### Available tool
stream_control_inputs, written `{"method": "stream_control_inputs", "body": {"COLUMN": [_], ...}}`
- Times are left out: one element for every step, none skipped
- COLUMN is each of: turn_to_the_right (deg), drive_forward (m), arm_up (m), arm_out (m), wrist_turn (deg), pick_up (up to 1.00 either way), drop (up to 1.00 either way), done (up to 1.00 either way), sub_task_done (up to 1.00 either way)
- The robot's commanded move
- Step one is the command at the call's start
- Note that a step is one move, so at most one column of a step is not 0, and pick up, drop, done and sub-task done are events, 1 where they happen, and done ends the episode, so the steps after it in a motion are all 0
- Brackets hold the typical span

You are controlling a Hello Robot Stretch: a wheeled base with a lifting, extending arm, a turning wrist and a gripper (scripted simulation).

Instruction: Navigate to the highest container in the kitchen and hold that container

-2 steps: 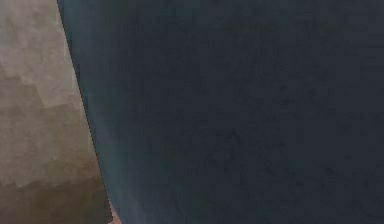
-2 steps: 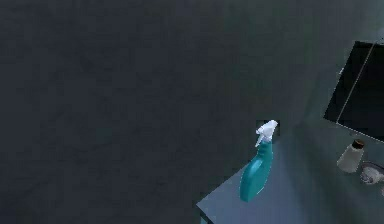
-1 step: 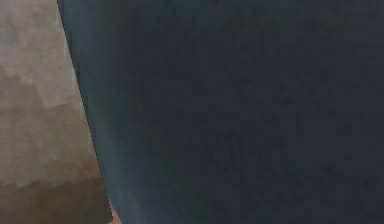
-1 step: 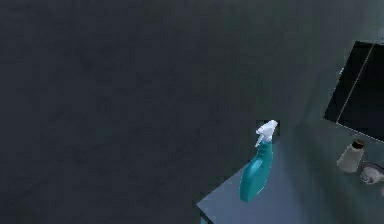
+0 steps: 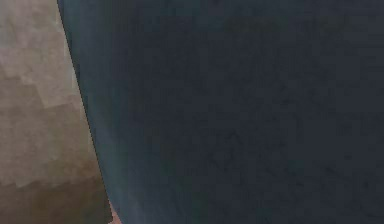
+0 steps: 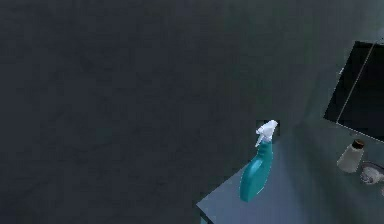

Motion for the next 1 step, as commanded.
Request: {"method": "stream_control_inputs", "body": {"turn_to_the_right": [-45.0], "drive_forward": [0.00], "arm_up": [0.00], "arm_out": [0.00], "wrist_turn": [0.0], "pick_up": [0.00], "drop": [0.00], "done": [0.00], "sub_task_done": [0.00]}}
